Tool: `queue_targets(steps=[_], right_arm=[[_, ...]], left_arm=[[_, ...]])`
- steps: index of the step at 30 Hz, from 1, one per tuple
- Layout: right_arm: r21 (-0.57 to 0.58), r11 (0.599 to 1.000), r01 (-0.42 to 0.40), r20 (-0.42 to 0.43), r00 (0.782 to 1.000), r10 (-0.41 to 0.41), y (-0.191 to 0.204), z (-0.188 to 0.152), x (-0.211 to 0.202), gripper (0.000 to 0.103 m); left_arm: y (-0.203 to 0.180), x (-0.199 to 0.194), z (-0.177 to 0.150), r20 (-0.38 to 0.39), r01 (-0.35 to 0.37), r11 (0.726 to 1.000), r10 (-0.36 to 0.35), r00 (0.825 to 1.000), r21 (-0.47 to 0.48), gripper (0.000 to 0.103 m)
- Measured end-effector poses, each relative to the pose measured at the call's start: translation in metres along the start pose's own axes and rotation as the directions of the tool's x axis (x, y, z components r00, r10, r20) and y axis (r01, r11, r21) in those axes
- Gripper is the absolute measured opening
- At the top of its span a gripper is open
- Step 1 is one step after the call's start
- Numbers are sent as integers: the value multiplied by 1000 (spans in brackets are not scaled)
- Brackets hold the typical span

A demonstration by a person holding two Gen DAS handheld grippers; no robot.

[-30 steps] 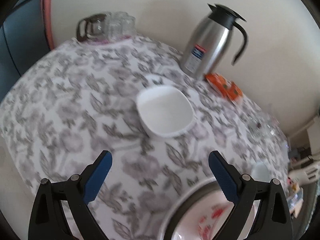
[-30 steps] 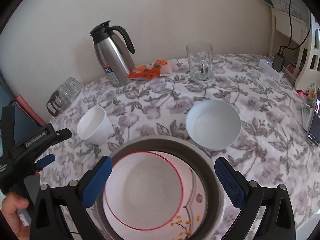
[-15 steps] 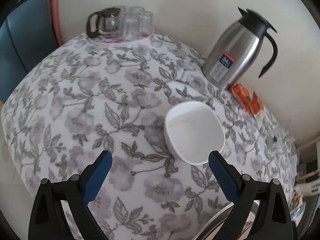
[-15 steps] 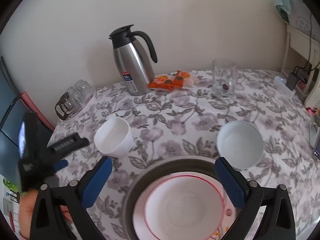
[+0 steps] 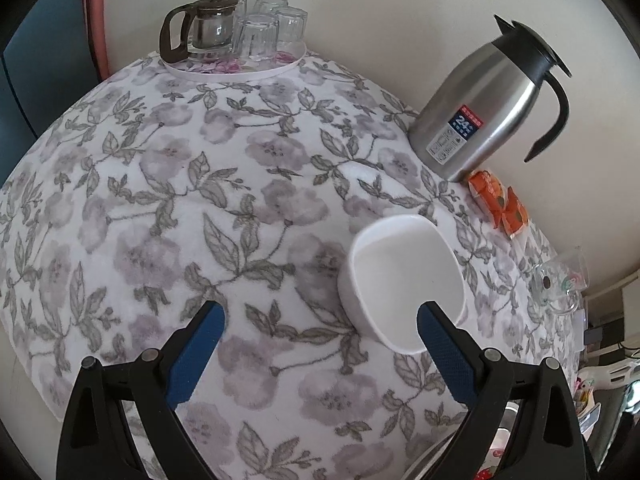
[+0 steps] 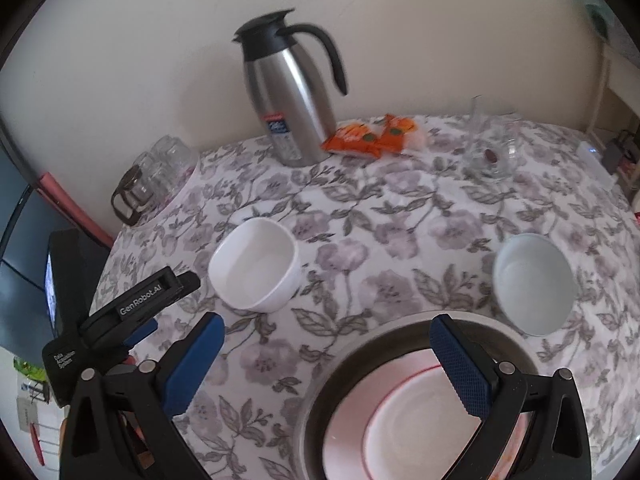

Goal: Organize plates and bowls
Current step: 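Move both tools to the white square bowl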

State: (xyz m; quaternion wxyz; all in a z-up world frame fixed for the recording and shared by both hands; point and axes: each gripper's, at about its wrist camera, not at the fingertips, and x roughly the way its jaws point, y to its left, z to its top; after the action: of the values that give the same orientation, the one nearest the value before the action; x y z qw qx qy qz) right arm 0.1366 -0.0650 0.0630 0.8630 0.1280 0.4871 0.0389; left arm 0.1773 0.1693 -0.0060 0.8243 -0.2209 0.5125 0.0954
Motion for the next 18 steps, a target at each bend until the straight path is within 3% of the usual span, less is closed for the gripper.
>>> queue_targets(steps=[9,14,18], right_arm=[[21,1000,2,-50,999,-1,10,17,36,103],[36,999,-1,-70,998,4,14,21,58,96],[38,999,7,-90,996,-4,19,22,76,90]], left_arm=[[19,20,11,-34,20,998,-23,999,-64,97],[10,27,14,-26,63,997,-64,998,-53,96],[3,39,14,-42,92,995,-93,995,-41,85]])
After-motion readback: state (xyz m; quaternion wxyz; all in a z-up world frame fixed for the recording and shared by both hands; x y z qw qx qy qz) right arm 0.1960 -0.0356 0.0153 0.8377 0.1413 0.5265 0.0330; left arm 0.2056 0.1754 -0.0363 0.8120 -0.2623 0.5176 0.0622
